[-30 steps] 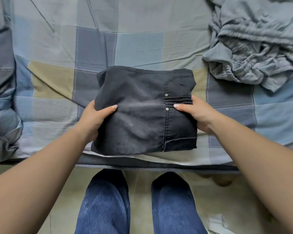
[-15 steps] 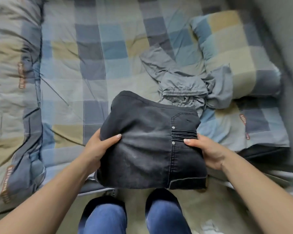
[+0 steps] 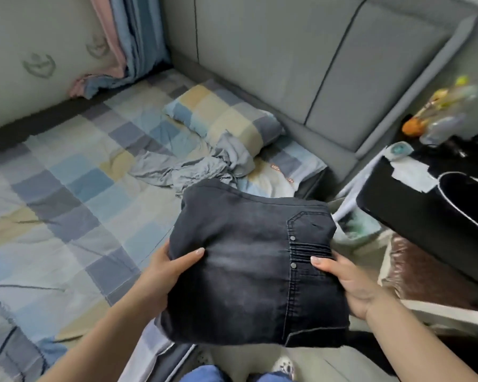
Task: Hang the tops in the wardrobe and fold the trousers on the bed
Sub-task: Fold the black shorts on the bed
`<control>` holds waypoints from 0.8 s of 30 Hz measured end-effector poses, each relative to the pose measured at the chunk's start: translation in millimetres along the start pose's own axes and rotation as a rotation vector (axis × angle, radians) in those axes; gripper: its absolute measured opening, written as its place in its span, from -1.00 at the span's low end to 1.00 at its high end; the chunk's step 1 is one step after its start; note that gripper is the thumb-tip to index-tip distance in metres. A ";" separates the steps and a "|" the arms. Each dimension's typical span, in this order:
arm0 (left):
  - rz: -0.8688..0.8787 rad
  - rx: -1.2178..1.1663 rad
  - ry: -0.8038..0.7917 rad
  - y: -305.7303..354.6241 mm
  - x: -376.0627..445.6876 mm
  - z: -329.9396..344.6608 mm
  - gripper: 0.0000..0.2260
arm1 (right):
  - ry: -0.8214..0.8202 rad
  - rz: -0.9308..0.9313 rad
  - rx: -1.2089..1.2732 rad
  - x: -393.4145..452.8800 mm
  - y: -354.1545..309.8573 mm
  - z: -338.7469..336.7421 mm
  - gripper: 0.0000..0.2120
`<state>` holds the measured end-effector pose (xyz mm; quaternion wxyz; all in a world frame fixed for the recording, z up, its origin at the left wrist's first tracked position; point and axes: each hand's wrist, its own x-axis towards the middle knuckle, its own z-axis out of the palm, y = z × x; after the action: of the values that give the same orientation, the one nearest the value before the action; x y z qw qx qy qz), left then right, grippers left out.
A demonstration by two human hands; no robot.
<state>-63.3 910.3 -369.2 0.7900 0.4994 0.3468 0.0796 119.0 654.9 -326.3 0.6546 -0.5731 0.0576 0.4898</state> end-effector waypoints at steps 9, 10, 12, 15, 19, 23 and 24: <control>-0.065 0.244 -0.327 -19.6 -44.6 149.7 -0.59 | 0.304 -0.197 0.267 -178.5 65.1 -107.1 -0.68; -0.083 0.258 -0.379 -29.4 -53.2 168.7 -0.58 | 0.328 -0.224 0.282 -200.4 76.3 -120.8 -0.65; -0.122 0.293 -0.469 -49.1 -73.9 206.3 -0.52 | 0.390 -0.263 0.319 -244.6 99.6 -147.4 -0.61; -0.183 0.357 -0.619 -91.3 -121.3 274.0 -0.54 | 0.519 -0.323 0.395 -323.5 144.5 -189.4 -0.62; -0.256 0.446 -0.791 -149.7 -186.4 350.1 -0.58 | 0.680 -0.395 0.524 -416.3 204.3 -228.4 -0.67; -0.275 0.537 -0.944 -200.1 -246.9 422.9 -0.51 | 0.815 -0.427 0.643 -494.9 252.1 -256.5 -0.59; -0.277 0.561 -0.968 -209.4 -257.6 435.9 -0.53 | 0.837 -0.445 0.666 -508.1 259.7 -259.4 -0.58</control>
<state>-28.4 366.5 -311.6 0.6991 0.6192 0.0158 -0.3572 -199.6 117.9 -270.4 0.8084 -0.4792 0.3407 0.0276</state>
